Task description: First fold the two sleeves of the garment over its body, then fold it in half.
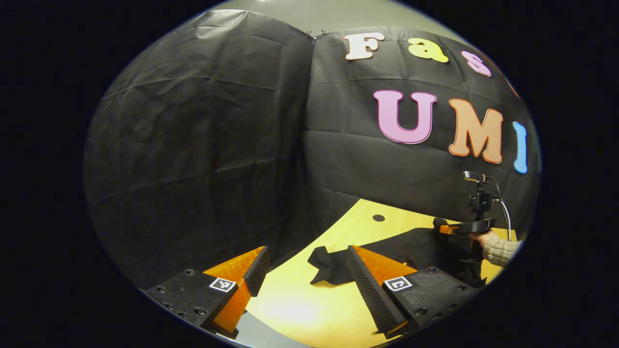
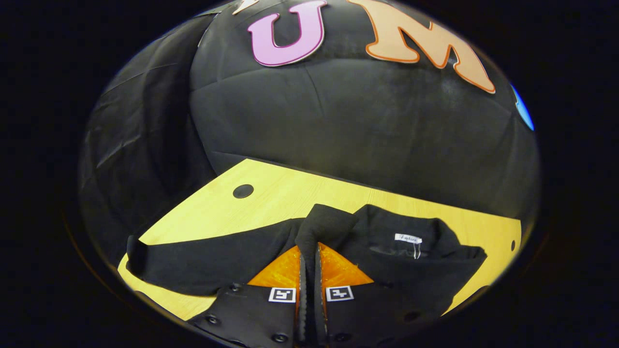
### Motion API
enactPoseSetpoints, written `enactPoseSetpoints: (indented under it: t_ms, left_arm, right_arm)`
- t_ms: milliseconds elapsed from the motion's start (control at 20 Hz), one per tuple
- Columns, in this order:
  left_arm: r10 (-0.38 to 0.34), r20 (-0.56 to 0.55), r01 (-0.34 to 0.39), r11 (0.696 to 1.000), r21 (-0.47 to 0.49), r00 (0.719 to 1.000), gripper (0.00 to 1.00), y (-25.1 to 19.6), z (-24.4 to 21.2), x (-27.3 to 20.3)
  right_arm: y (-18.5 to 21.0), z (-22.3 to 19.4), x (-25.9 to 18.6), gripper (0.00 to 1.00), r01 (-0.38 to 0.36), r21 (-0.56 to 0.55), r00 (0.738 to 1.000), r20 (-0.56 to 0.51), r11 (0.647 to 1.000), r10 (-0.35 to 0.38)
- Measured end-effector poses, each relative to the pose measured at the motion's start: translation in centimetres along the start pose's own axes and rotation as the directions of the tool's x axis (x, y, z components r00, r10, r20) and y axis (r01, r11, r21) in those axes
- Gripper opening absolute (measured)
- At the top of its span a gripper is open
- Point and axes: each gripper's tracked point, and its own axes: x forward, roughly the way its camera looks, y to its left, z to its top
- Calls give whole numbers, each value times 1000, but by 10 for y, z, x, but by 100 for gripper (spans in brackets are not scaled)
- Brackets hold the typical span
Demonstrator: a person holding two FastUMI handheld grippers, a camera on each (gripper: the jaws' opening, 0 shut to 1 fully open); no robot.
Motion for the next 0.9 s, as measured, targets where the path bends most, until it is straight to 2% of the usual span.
enactPoseSetpoints:
  t_ms: [50,100,300,450,550,700,900]
  left_arm:
    - [1,-9,-1,1000,0,1000,96,1,-3,2]
    - [-3,-13,3,1000,-1,1000,95,1,-4,6]
    - [-47,-19,47,999,2,999,95,-13,-4,23]
    - [-89,-28,89,996,-4,996,95,-31,-9,38]
    - [-116,-36,115,993,-5,993,95,-43,-17,48]
    - [-133,-80,134,991,13,988,95,-53,-42,65]
    - [-139,-159,145,989,22,977,96,-65,-79,81]
  right_arm:
    - [-2,0,-2,12,-8,18,1000,-5,1000,8]
    - [-5,0,-5,27,-9,27,1000,-7,1000,10]
    - [-34,5,-6,100,30,-19,1000,4,999,-30]
    - [-50,-1,-27,100,58,-49,998,-21,997,-60]
    - [-64,6,-49,100,79,-53,997,13,995,-78]
    - [-82,18,-105,100,108,-46,992,78,993,-104]
    - [-102,7,-183,100,147,19,973,178,989,-148]
